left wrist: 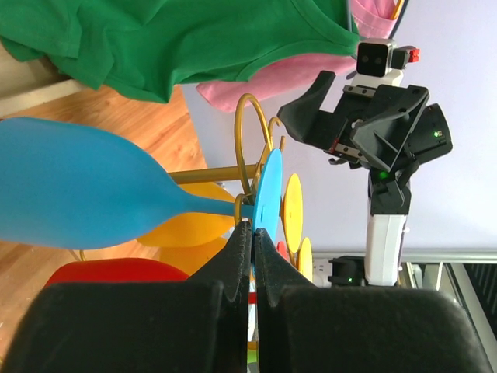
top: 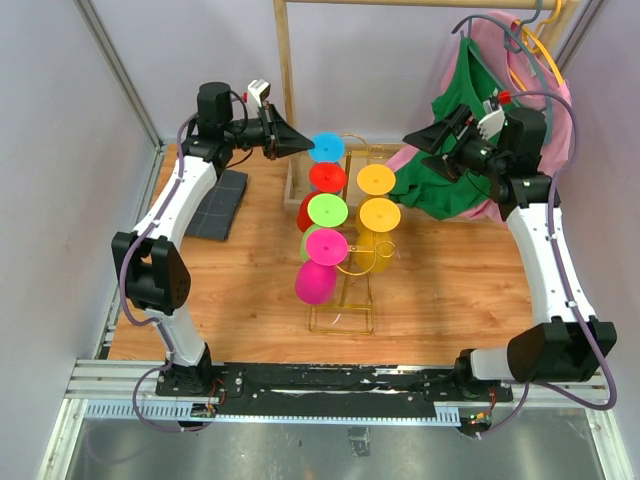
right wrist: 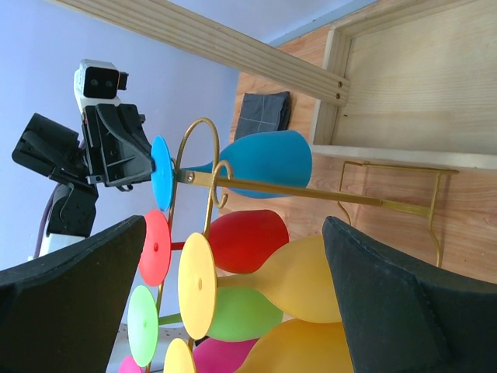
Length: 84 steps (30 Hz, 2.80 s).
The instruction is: Take the wine glass off the wine glass rack
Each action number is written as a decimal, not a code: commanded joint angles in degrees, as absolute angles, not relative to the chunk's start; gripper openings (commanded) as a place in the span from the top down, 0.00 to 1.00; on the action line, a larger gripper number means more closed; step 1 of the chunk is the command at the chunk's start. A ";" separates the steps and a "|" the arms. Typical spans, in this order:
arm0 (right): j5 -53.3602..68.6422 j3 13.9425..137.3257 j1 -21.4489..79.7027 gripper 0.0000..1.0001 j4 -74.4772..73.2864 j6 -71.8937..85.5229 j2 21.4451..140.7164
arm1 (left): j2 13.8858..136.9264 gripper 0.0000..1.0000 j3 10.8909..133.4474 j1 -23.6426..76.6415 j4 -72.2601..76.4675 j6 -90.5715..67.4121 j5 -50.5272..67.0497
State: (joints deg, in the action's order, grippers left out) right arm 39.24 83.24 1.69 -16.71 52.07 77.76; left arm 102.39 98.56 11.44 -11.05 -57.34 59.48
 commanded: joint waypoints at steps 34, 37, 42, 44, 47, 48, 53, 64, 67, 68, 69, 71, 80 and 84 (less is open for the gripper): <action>36.32 79.65 1.12 0.01 -19.94 49.75 70.78 | 98.76 1.00 98.00 8.51 -7.97 -70.00 62.22; 36.36 79.46 1.13 0.01 -19.89 49.70 70.76 | 98.23 1.00 97.68 7.65 -8.11 -69.83 62.39; 36.47 79.49 1.14 0.01 -19.89 49.56 70.92 | 97.58 1.00 96.94 6.38 -8.69 -69.61 62.64; 36.48 79.25 1.14 0.01 -19.95 49.47 70.84 | 97.06 1.00 96.54 6.25 -8.70 -69.61 62.89; 36.52 78.80 1.09 0.01 -19.93 49.32 70.68 | 96.35 1.00 95.95 6.24 -8.70 -69.53 63.26; 36.49 78.64 1.10 0.01 -19.93 49.31 70.60 | 96.22 1.00 95.79 6.24 -8.70 -69.49 63.36; 36.69 78.22 1.08 0.01 -19.92 49.22 70.58 | 95.44 1.00 94.65 6.23 -8.66 -69.39 63.63; 37.32 80.45 1.06 0.01 -20.24 48.59 70.54 | 96.29 1.00 96.22 -0.11 -7.79 -67.03 65.79; 37.88 84.15 1.05 0.01 -21.92 47.57 72.02 | 96.84 1.00 98.01 -4.55 -8.13 -65.56 67.67; 38.25 85.70 1.13 0.01 -22.33 47.29 72.45 | 97.07 1.00 98.82 -5.93 -8.61 -64.67 68.63; 38.64 87.05 1.14 0.01 -22.61 47.09 73.02 | 97.40 1.00 99.87 -7.21 -9.52 -63.36 69.70; 39.73 89.86 1.15 0.01 -22.86 47.07 74.29 | 97.84 1.00 102.21 -9.34 -12.23 -58.48 72.11; 45.57 103.44 5.64 0.01 -25.32 44.89 80.91 | 92.96 1.00 106.30 -10.00 -9.42 -53.44 79.17; 47.42 108.68 9.80 0.01 -26.31 43.80 83.90 | 89.34 1.00 105.04 -7.03 6.89 -59.80 81.70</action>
State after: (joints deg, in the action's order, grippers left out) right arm 43.42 103.53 5.54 -24.93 46.13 81.78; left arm 95.09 104.99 -9.61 -9.45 -55.22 76.29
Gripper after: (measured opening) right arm 0.986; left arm 0.014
